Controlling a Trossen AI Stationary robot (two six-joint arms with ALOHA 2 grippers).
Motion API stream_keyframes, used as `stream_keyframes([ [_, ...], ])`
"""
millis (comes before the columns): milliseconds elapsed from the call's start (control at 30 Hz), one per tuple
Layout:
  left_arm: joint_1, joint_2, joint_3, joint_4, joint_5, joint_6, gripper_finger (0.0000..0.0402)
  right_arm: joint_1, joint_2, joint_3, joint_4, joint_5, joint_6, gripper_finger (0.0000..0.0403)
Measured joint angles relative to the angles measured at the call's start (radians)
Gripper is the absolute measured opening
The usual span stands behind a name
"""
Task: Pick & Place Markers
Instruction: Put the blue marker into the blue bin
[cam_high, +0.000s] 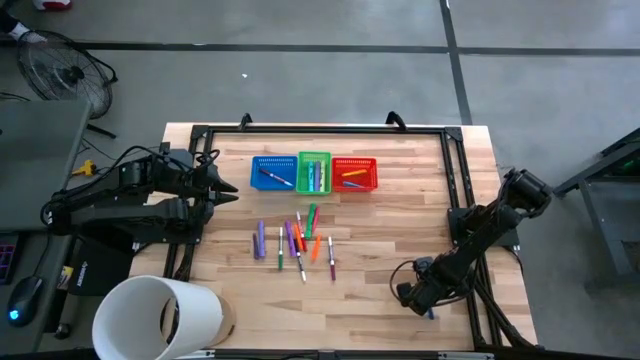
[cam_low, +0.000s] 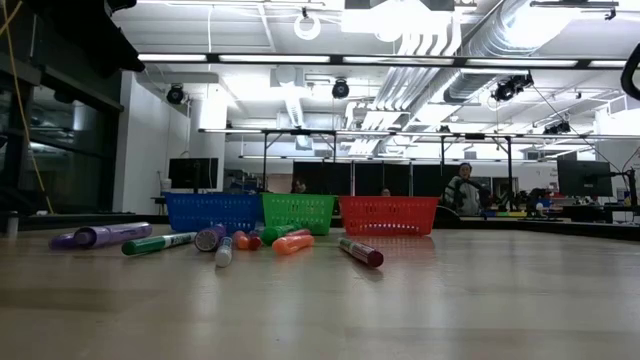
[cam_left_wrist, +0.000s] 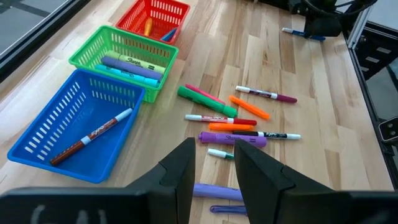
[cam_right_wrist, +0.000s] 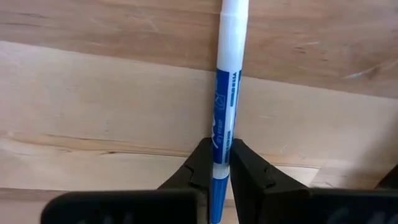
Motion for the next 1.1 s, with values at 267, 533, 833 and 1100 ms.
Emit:
stream_keyframes([
  [267,0.0,0.0,0.0,0.0,0.001,0.0,0.011,0.001,0.006,0.059,-0.066,0.025,-0.037,0.0023],
  [533,0.0,0.0,0.0,0.001,0.002,-0.003,0.011,-0.006,0.009,0.144,-0.157,0.152,-0.084,0.0023],
  [833,0.0,0.03,0.0,0.104,0.051,-0.004,0.011,-0.093,0.006,0.278,-0.323,0.296,-0.256,0.0022],
  [1100,0.0,0.123,0.0,0.181,0.136,-0.005,0.011,-0.249,0.005,0.401,-0.394,0.413,-0.666,0.0022],
])
